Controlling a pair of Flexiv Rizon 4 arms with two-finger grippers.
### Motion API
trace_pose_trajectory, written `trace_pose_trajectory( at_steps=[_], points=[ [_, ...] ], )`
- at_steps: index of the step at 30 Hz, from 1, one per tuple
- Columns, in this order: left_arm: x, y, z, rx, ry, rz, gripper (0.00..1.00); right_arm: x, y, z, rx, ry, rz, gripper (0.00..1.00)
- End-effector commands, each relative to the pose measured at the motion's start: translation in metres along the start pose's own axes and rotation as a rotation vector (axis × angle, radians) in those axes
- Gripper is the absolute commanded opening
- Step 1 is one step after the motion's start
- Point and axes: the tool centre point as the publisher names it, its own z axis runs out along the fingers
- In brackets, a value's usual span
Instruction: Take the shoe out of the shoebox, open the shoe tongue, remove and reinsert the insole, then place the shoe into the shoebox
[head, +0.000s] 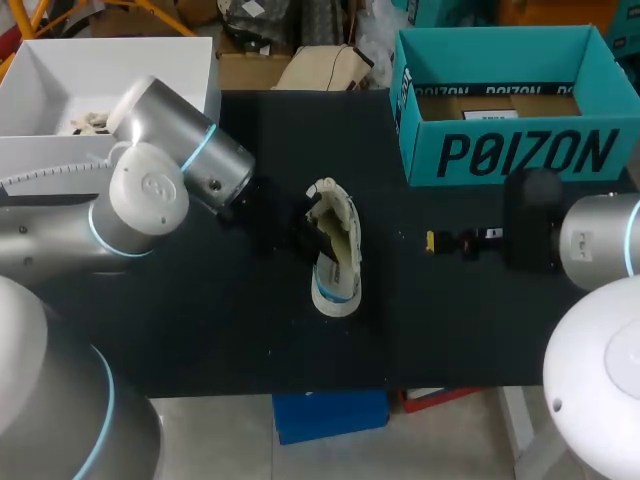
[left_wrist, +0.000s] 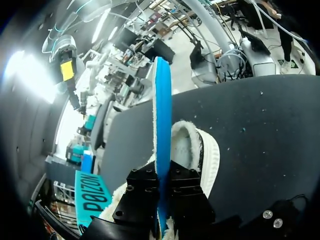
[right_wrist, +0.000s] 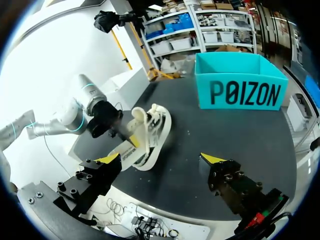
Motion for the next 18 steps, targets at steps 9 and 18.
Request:
trace_pose_trajectory(
  at_steps=[9,18],
  points=[
    [-0.003,-0.018,-0.006,0.027,-0.044,0.004,0.91,-0.001,0.0,0.0,0.002,0.003,0.001,1.0],
    [-0.001,-0.045,-0.014,0.035,-0.045,0.028,0.65,-0.001,0.0,0.0,0.002,0.003,0.001,1.0]
  ],
)
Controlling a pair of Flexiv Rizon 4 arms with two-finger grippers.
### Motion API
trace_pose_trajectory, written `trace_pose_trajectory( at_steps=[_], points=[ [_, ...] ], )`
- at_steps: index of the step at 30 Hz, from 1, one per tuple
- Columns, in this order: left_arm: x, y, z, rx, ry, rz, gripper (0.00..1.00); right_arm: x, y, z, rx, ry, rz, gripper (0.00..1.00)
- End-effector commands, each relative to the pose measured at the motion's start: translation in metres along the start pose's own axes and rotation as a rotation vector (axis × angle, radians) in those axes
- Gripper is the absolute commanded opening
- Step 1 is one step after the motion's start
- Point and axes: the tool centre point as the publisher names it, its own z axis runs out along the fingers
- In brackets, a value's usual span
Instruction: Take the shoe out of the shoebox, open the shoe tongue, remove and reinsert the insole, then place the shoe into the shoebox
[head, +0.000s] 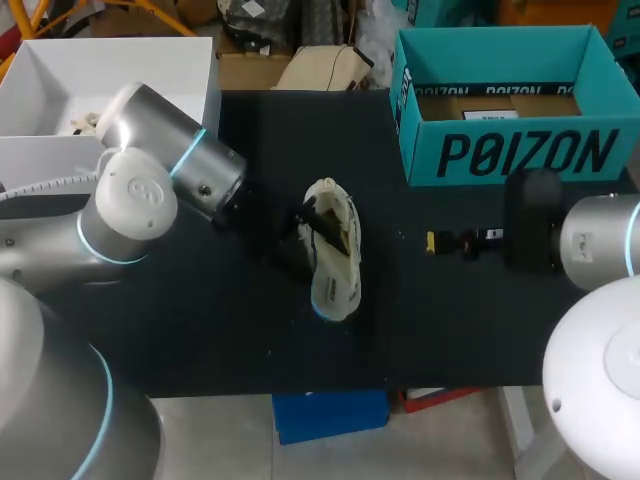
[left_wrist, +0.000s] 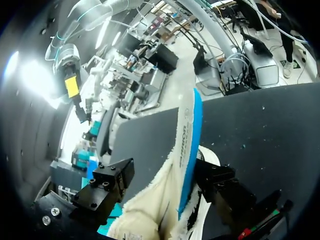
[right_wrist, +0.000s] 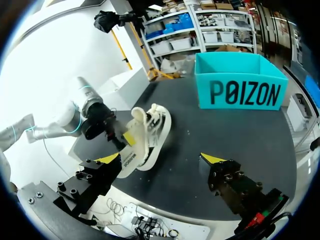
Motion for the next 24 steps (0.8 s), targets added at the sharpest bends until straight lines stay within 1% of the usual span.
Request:
trace_pose_trajectory(
  at_steps=[1,3,7,13,14,15,16,17,22,24],
  points=[
    [0.003,-0.017,-0.006,-0.016,0.006,0.005,0.62,-0.001,0.0,0.0,0.002,0.003,0.001,1.0],
    [0.004,-0.02,-0.005,-0.01,0.012,0.005,0.54,-0.001,0.0,0.0,0.002,0.003,0.001,1.0],
    [0.007,-0.023,-0.004,-0.005,0.036,-0.012,0.49,-0.001,0.0,0.0,0.002,0.003,0.001,1.0],
    [0.011,-0.029,-0.007,-0.013,0.057,-0.015,0.36,-0.001,0.0,0.0,0.002,0.003,0.001,1.0],
    [0.012,-0.03,-0.007,-0.013,0.058,-0.014,0.27,-0.001,0.0,0.0,0.002,0.003,0.001,1.0],
    [0.012,-0.03,-0.007,-0.009,0.063,-0.014,0.22,-0.001,0.0,0.0,0.002,0.003,0.001,1.0],
    [0.013,-0.031,-0.007,-0.002,0.069,-0.015,0.09,-0.001,0.0,0.0,0.002,0.003,0.001,1.0],
    [0.014,-0.031,-0.006,0.007,0.074,-0.018,0.0,-0.001,0.0,0.0,0.002,0.003,0.001,1.0],
    [0.016,-0.027,-0.002,0.022,0.075,-0.02,0.0,-0.001,0.0,0.0,0.002,0.003,0.001,1.0],
    [0.013,-0.026,-0.002,0.007,0.075,-0.013,0.0,-0.001,0.0,0.0,0.002,0.003,0.001,1.0]
  ],
)
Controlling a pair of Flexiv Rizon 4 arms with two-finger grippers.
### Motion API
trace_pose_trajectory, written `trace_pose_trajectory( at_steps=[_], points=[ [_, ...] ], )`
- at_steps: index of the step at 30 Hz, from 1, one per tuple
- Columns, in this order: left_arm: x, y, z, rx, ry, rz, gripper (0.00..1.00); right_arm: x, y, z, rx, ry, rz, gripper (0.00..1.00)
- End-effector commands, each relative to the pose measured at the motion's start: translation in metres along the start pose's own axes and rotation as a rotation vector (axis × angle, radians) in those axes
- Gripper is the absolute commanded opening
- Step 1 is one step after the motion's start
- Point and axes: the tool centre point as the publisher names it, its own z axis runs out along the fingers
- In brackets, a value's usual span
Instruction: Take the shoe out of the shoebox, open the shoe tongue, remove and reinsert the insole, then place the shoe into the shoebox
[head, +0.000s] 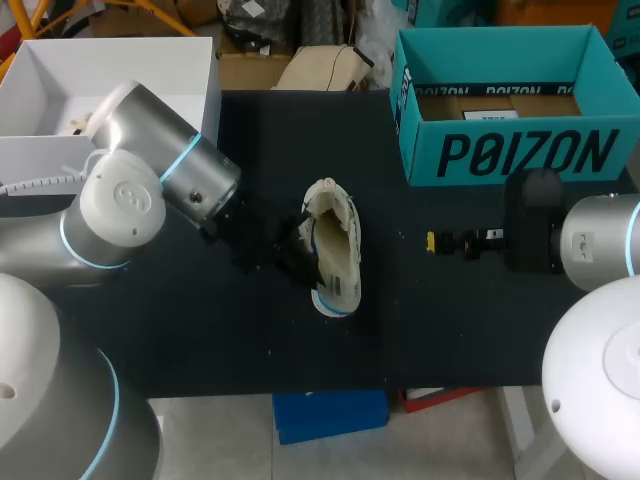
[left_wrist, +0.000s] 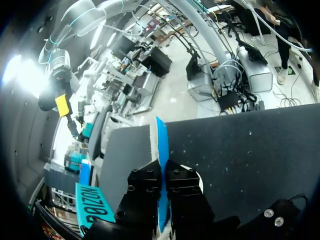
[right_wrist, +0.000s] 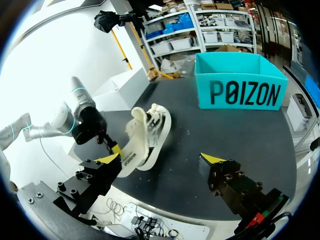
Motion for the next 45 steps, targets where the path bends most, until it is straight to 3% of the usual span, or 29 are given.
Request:
trace_pose_trajectory(
  at_steps=[1,32,39,41,42,43,45],
  points=[
    [-0.005,0.006,0.002,-0.02,0.007,0.008,0.0,-0.001,0.0,0.001,0.002,0.003,0.001,1.0],
    [-0.015,0.075,-0.007,-0.129,0.031,-0.057,0.0,-0.001,0.0,0.001,0.002,0.003,0.001,1.0],
    [-0.016,0.083,-0.009,-0.17,0.054,-0.086,0.0,-0.001,0.0,0.001,0.002,0.003,0.001,1.0],
    [-0.019,0.08,-0.009,-0.171,0.052,-0.082,0.48,-0.001,0.0,0.001,0.002,0.003,0.001,1.0],
    [-0.019,0.078,-0.009,-0.171,0.052,-0.077,0.78,-0.001,0.0,0.001,0.002,0.003,0.001,1.0],
    [-0.02,0.075,-0.009,-0.165,0.044,-0.07,1.0,-0.001,0.0,0.001,0.002,0.003,0.001,1.0],
    [-0.021,0.069,-0.01,-0.157,0.033,-0.064,1.0,-0.001,0.0,0.001,0.002,0.003,0.001,1.0]
  ],
)
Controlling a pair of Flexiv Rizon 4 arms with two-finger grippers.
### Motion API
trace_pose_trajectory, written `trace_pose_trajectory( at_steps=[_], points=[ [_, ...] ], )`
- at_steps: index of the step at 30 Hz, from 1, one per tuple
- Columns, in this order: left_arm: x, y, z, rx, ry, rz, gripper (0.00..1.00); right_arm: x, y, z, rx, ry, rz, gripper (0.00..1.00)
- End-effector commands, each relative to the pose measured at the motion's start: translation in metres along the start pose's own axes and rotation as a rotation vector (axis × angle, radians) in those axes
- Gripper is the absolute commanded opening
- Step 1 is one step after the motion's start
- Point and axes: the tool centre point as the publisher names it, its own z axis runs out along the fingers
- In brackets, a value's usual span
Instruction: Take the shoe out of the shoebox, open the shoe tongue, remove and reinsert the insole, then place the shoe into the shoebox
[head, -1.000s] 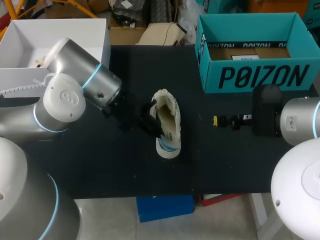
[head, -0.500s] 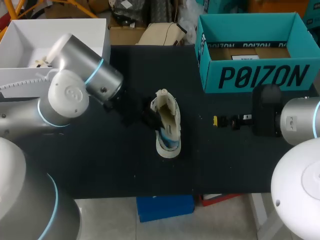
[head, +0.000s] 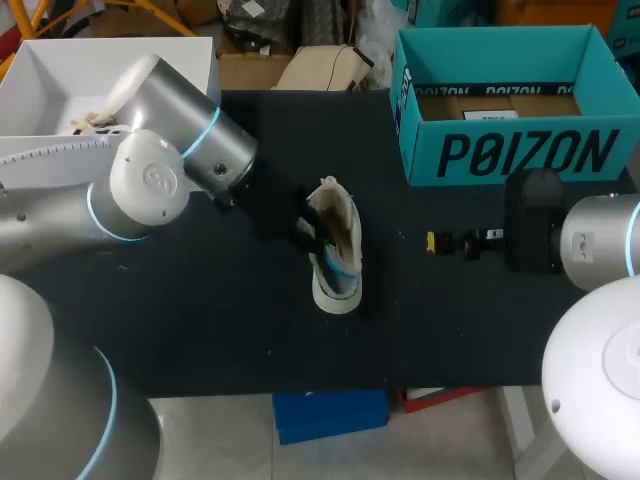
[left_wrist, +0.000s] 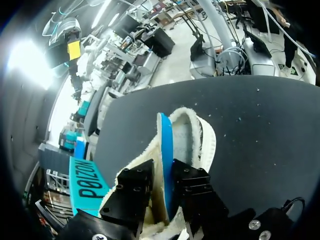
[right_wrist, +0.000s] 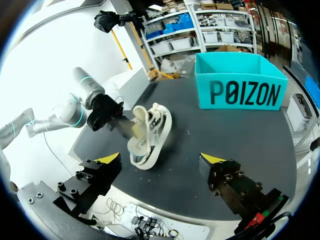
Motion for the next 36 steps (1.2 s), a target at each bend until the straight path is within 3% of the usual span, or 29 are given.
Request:
trace_pose_trajectory(
  at_steps=[1,11,13,17,18,20,21,24,26,36],
  points=[
    [0.0,-0.011,-0.003,0.008,-0.018,0.009,1.0,-0.001,0.0,0.001,0.002,0.003,0.001,1.0],
    [-0.001,-0.032,-0.004,0.043,-0.04,0.028,1.0,-0.001,0.0,0.001,0.002,0.003,0.001,1.0],
    [-0.002,-0.034,-0.002,0.049,-0.039,0.033,0.86,-0.001,0.0,0.001,0.002,0.003,0.001,1.0],
    [-0.002,-0.036,0.0,0.063,-0.034,0.034,0.9,-0.001,0.0,0.001,0.002,0.003,0.001,1.0],
    [-0.001,-0.036,0.0,0.063,-0.033,0.034,0.87,-0.001,0.0,0.001,0.002,0.003,0.001,1.0],
    [-0.001,-0.035,0.0,0.063,-0.032,0.033,0.67,-0.001,0.0,0.001,0.002,0.003,0.001,1.0],
    [-0.001,-0.035,-0.001,0.063,-0.031,0.031,0.47,-0.001,0.0,0.001,0.002,0.003,0.001,1.0],
    [-0.002,-0.034,-0.001,0.063,-0.027,0.031,0.28,-0.001,0.0,0.001,0.002,0.003,0.001,1.0],
    [-0.001,-0.033,0.001,0.069,-0.02,0.032,0.0,-0.001,0.0,0.001,0.002,0.003,0.001,1.0],
    [0.002,-0.033,0.007,0.09,-0.007,0.026,0.0,-0.001,0.0,0.001,0.002,0.003,0.001,1.0]
  ],
)
